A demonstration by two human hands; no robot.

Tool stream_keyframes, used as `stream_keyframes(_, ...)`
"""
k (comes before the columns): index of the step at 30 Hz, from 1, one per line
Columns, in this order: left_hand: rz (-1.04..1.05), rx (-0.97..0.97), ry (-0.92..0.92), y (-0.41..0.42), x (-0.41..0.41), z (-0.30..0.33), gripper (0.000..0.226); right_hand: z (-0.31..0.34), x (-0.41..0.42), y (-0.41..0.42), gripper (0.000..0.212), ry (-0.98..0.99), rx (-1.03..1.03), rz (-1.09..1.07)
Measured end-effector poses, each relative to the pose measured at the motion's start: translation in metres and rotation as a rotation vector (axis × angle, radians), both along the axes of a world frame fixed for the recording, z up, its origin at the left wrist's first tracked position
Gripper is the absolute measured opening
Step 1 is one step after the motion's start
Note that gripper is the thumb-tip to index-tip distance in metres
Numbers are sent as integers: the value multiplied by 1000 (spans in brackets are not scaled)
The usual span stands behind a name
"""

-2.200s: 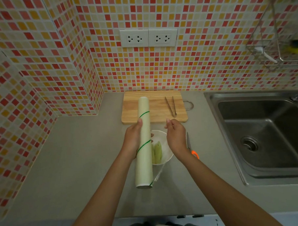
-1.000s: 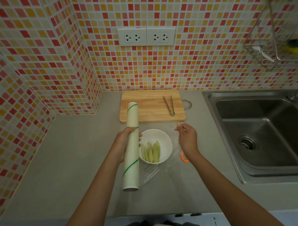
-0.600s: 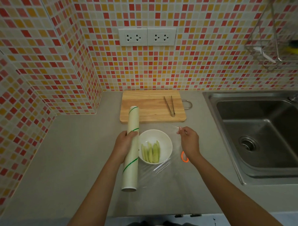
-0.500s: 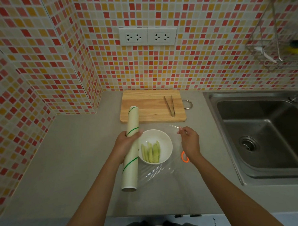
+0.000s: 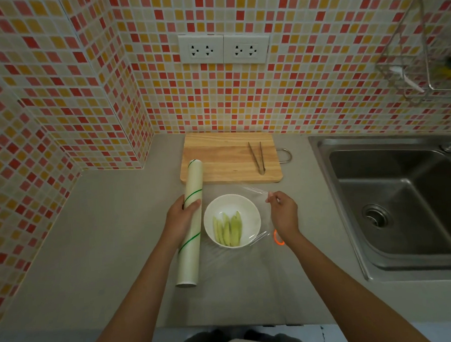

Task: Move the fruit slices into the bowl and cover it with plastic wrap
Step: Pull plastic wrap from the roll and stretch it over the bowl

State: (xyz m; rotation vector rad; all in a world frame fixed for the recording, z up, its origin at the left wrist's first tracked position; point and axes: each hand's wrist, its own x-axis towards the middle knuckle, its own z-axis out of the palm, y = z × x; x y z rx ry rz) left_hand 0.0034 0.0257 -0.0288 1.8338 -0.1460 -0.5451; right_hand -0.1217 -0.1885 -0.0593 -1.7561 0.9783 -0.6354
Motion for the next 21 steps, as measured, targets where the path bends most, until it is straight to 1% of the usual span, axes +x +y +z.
stream_keyframes(5,13,-14,30,0,-2,-12,20,-11,1,-3,28,50,-26,23)
stream_keyframes(10,45,-30,35,-2,-5,-17,16,-19,1,0,29,156,-75,51)
stream_keyframes(17,53,-35,43,-5,-8,-18,22,-25,4,7,31,418,-260,169)
stream_keyframes(19,49,-38,41,-5,-8,-19,21,-25,6,6,30,442,-241,174)
stream_keyframes(21,47,-42,44,-4,-7,-19,21,-25,9,4,26,380,-89,149)
